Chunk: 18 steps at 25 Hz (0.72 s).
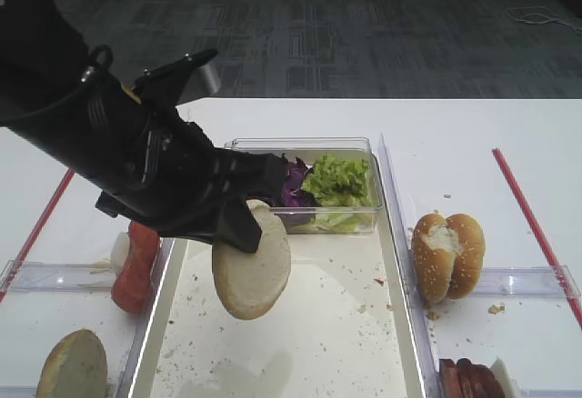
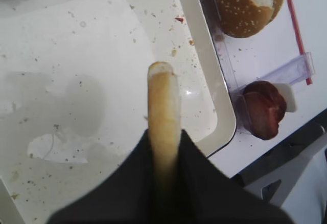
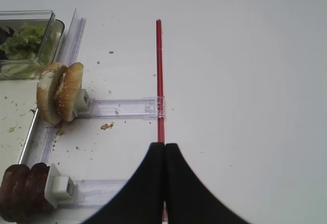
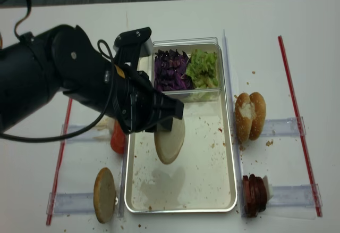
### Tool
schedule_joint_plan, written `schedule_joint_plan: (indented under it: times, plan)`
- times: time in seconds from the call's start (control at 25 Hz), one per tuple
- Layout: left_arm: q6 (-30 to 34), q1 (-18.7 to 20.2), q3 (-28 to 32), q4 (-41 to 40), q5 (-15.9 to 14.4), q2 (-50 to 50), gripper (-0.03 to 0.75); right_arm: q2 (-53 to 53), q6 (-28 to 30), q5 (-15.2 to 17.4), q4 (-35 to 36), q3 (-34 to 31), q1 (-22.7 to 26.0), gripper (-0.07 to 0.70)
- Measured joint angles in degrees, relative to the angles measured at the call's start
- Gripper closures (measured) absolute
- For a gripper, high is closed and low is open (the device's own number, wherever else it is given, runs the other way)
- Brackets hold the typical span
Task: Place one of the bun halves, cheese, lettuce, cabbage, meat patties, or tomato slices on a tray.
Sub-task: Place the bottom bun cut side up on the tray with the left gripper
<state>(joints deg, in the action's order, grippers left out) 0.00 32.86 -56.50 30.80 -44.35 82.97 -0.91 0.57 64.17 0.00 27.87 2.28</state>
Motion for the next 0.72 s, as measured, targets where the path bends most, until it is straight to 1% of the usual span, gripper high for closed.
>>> schedule_joint_plan:
  times: [0.12, 0.28, 0.48, 0.72]
  plan:
    - [0.82, -1.07, 0.12, 0.98, 0.47, 2.82, 0.648, 0.0, 0.0, 0.0, 0.0, 0.0, 0.0, 0.323]
    - [4.14, -1.43, 0.12, 2.9, 1.11, 7.12, 0.648, 0.0, 0.0, 0.0, 0.0, 0.0, 0.0, 0.323]
    - [9.01, -1.43, 0.12, 6.73, 3.17, 12.55, 0.649, 0.0, 0.0, 0.0, 0.0, 0.0, 0.0, 0.323]
    - [10.15, -1.43, 0.12, 7.08, 5.78, 15.11, 0.65, 0.0, 0.0, 0.0, 0.0, 0.0, 0.0, 0.323]
